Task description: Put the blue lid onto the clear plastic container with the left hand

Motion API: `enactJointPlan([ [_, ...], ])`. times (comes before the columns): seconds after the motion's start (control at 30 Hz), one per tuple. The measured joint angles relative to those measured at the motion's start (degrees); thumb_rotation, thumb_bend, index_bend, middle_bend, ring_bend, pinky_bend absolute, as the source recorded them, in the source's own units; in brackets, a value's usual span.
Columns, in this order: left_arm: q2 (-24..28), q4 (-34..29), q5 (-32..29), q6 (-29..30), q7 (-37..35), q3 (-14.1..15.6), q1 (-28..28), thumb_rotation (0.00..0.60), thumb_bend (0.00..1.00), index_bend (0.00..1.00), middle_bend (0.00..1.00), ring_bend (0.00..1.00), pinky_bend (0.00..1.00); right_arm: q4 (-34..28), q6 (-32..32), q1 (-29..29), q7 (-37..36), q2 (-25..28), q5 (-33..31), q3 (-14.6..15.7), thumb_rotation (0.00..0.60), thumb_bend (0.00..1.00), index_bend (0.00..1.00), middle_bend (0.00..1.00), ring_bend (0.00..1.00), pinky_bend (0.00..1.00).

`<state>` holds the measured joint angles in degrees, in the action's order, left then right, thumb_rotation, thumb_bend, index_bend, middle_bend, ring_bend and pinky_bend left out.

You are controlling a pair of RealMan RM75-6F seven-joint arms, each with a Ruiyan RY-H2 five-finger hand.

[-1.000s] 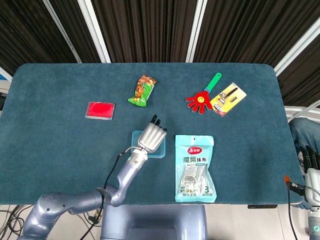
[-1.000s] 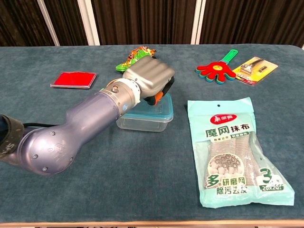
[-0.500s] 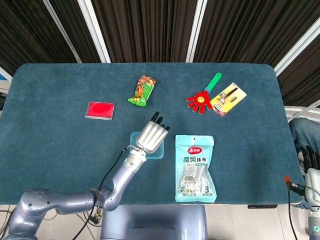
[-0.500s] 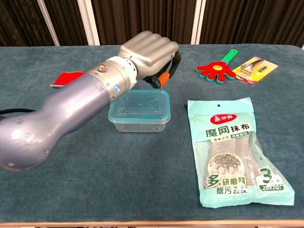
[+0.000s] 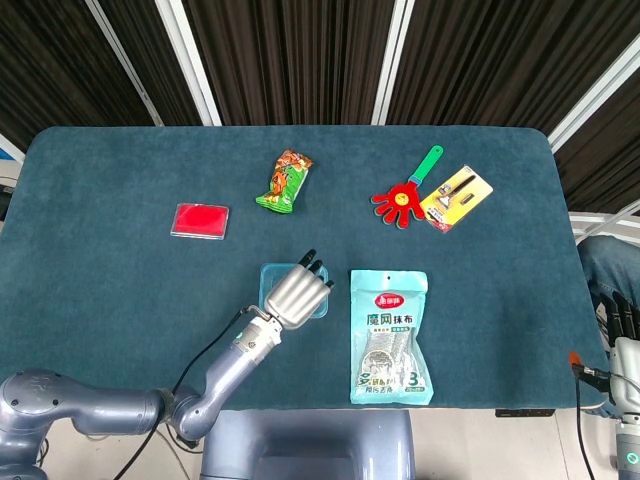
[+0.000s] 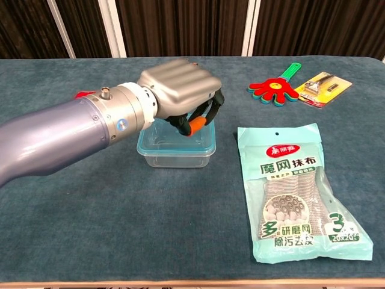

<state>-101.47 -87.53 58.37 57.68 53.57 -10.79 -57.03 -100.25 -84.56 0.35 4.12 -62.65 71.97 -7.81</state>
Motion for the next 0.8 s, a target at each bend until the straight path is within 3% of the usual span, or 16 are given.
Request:
enactJointPlan([
  [0.8, -0.4, 0.2, -3.4, 0.1, 1.1, 3.3, -0.5, 0.600, 0.54, 0.70, 0.62, 0.27, 0.16, 0.1, 0.1, -0.1, 0.0, 0.0, 0.2, 0.3, 0.600, 0.34, 0.00, 0.01, 0.00, 0.00],
])
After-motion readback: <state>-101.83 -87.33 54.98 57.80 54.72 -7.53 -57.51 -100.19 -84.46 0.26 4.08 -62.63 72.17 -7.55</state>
